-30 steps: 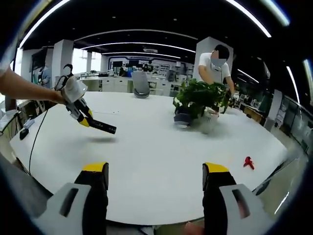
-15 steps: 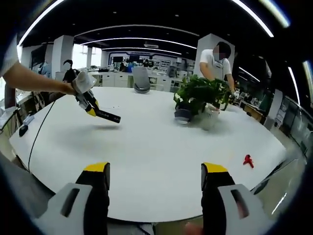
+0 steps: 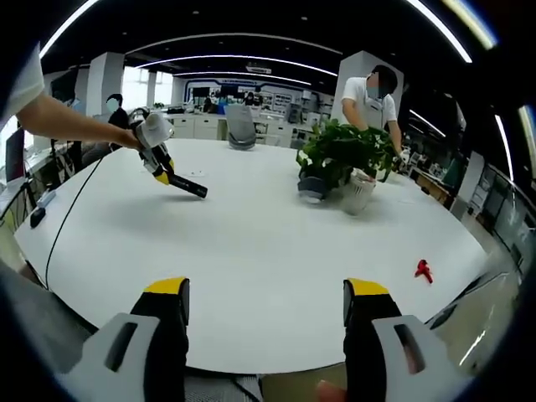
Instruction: Press the specified remote control buttons in sequence, fully releasing each button before pressing the next.
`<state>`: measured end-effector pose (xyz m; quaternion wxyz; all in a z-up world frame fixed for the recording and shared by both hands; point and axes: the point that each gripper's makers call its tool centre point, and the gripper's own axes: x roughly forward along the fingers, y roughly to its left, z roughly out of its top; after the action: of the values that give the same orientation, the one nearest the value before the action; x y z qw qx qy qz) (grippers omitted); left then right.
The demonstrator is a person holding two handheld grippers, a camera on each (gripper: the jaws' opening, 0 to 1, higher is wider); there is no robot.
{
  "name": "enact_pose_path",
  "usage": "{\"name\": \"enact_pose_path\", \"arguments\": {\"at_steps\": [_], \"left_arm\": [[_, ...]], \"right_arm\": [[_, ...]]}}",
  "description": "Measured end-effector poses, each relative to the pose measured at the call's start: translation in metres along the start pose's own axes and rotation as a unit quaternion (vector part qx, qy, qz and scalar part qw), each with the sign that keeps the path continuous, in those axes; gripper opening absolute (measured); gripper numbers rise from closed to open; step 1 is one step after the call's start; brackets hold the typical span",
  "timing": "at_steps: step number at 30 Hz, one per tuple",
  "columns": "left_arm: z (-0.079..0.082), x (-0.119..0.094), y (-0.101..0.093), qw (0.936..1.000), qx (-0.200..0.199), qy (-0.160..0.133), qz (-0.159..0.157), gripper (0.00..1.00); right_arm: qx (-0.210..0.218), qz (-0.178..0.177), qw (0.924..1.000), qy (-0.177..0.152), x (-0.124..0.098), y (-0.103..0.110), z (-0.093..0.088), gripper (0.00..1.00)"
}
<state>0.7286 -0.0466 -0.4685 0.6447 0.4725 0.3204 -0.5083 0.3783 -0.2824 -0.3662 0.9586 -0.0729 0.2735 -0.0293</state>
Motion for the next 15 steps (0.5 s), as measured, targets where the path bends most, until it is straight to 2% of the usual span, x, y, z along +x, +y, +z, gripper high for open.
{"name": "enact_pose_path", "arguments": {"at_steps": [4, 15], "left_arm": [[-0.003, 0.005, 0.002, 0.9998, -0.019, -0.005, -0.010, 0.23], [-0.018, 0.026, 0.004, 0.9993, -0.014, 0.007, -0.036, 0.23]], "right_arm": [[0.004, -0.003, 1.0000, 0.001, 0.000, -0.002, 0.000, 0.77], [-0.003, -0.003, 0.9999, 0.014, 0.001, 0.000, -0.004, 0.76]]}}
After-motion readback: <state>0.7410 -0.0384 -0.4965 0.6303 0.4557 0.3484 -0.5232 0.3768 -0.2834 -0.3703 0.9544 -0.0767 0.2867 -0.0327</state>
